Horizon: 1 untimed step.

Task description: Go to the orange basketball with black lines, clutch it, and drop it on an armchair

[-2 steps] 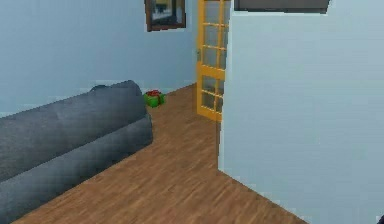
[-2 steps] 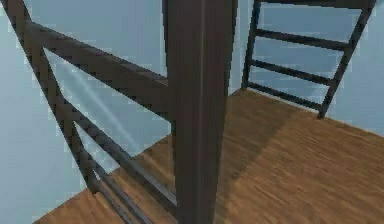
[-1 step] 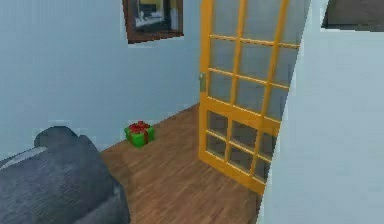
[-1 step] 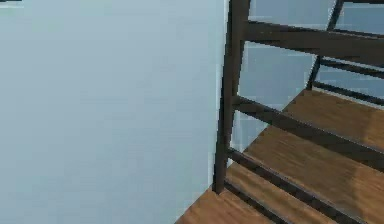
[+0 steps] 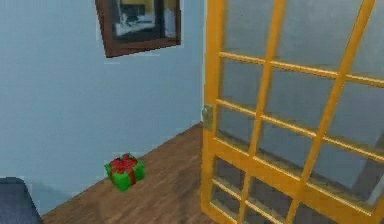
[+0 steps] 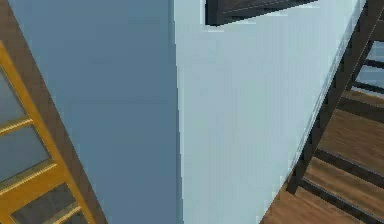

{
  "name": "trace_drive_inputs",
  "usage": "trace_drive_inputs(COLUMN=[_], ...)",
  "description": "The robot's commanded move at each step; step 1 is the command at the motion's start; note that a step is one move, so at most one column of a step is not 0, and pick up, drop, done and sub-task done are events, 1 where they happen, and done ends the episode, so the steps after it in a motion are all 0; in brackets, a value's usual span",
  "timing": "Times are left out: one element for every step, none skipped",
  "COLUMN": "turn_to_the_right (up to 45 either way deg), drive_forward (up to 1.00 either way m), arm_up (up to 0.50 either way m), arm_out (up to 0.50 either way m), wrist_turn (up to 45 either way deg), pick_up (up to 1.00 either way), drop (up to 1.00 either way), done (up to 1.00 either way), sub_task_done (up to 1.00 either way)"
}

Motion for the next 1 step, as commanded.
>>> trace_drive_inputs(turn_to_the_right=[-18.0], drive_forward=[0.00], arm_up=[0.00], arm_out=[0.00], wrist_turn=[0.0], pick_up=[0.00], drop=[0.00], done=[0.00], sub_task_done=[0.00])
